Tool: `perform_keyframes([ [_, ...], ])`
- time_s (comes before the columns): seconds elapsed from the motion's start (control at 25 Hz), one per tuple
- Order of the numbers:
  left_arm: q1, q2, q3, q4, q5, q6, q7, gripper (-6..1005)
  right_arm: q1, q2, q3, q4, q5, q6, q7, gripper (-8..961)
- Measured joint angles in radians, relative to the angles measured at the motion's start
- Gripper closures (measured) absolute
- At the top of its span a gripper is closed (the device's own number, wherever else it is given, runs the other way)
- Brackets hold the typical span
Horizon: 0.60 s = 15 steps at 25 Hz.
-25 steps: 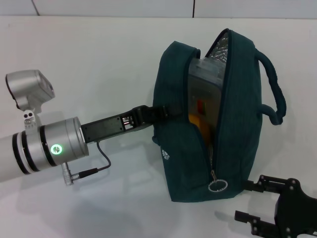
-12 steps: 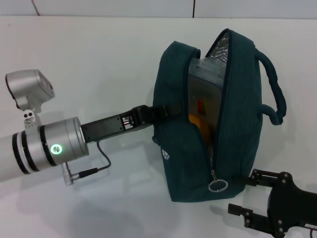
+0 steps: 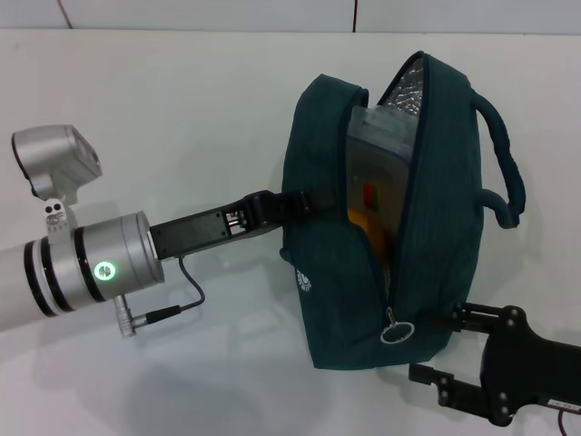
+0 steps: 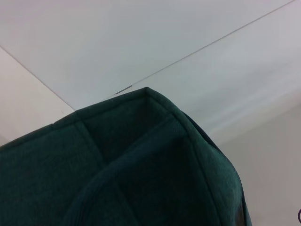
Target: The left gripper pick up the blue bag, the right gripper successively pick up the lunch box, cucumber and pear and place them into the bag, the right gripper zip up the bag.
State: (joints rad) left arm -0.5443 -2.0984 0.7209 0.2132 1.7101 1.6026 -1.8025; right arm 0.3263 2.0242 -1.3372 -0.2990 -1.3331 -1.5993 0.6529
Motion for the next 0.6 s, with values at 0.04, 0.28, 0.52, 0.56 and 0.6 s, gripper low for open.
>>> perform_keyframes([
  [0.04, 0.000, 0.000, 0.000, 0.000, 0.000, 0.000, 0.000, 951, 0.001, 0.000, -0.001, 0.000, 0.001, 0.002, 0.001, 406],
  [0.28, -0.002, 0.000, 0.000, 0.000, 0.000, 0.000, 0.000, 951, 0.011, 0.004, -0.033, 0.006, 0.004, 0.010, 0.005, 405],
  [0.52, 0.002, 0.000, 0.000, 0.000, 0.000, 0.001, 0.000, 951, 0.013, 0.004, -0.134, 0.009, 0.091, 0.029, 0.005, 405],
  [0.56, 0.003, 0.000, 0.000, 0.000, 0.000, 0.001, 0.000, 951, 0.013, 0.004, -0.152, 0.008, 0.110, 0.034, 0.005, 405],
  [0.6, 0.003, 0.000, 0.000, 0.000, 0.000, 0.001, 0.000, 951, 0.013, 0.004, -0.162, 0.008, 0.123, 0.037, 0.004, 405],
])
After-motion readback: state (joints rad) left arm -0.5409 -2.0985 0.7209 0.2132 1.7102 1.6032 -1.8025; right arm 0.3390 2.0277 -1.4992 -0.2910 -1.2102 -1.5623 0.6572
